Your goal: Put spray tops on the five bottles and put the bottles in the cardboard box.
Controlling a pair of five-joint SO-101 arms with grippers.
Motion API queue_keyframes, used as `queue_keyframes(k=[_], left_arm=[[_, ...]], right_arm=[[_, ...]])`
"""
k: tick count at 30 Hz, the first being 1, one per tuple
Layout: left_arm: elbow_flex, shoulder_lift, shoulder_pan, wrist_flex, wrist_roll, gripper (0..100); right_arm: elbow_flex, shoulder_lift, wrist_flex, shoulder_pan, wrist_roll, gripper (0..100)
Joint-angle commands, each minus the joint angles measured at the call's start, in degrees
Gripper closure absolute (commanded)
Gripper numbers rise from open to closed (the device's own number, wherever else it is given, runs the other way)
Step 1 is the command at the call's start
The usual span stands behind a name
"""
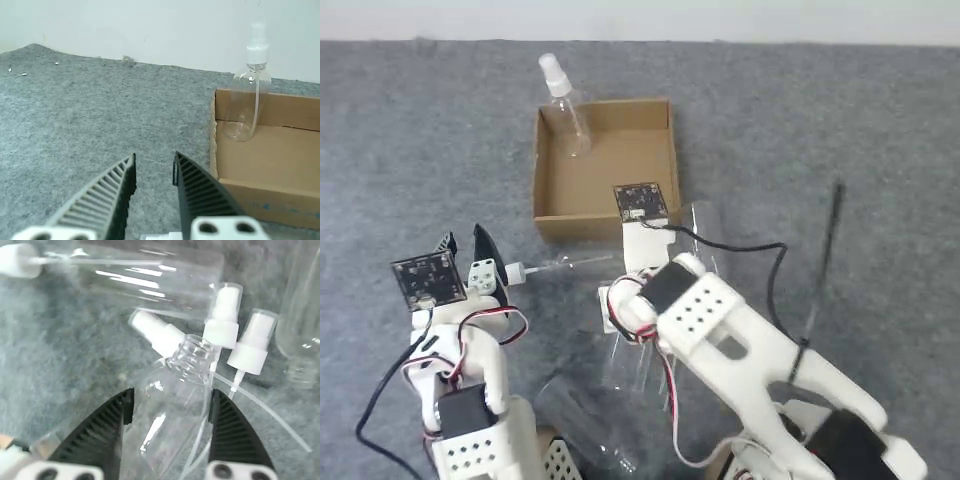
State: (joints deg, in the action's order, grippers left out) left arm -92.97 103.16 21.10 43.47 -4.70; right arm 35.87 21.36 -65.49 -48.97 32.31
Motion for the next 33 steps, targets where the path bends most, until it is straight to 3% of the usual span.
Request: queue_keyframes(k=[1, 12, 23, 33], left_arm=[[0.48, 1.32, 0.26, -1.93, 0.44, 88], [0.48, 1.32, 0.26, -1.93, 0.44, 88], [0.48, 1.32, 0.26, -1.93, 0.44, 88], [0.48, 1.32, 0.26, -1.93, 0.53, 88]], right_arm=[[-0.88, 6.99, -3.38, 0.92, -4.13, 86.8], [-0.88, 11.47, -9.89, 6.11, -17.58, 86.8], [-0.79, 10.95, -13.76, 8.04, -39.65, 86.9], [-0.79, 10.95, -13.67, 23.34, -55.21, 86.9]])
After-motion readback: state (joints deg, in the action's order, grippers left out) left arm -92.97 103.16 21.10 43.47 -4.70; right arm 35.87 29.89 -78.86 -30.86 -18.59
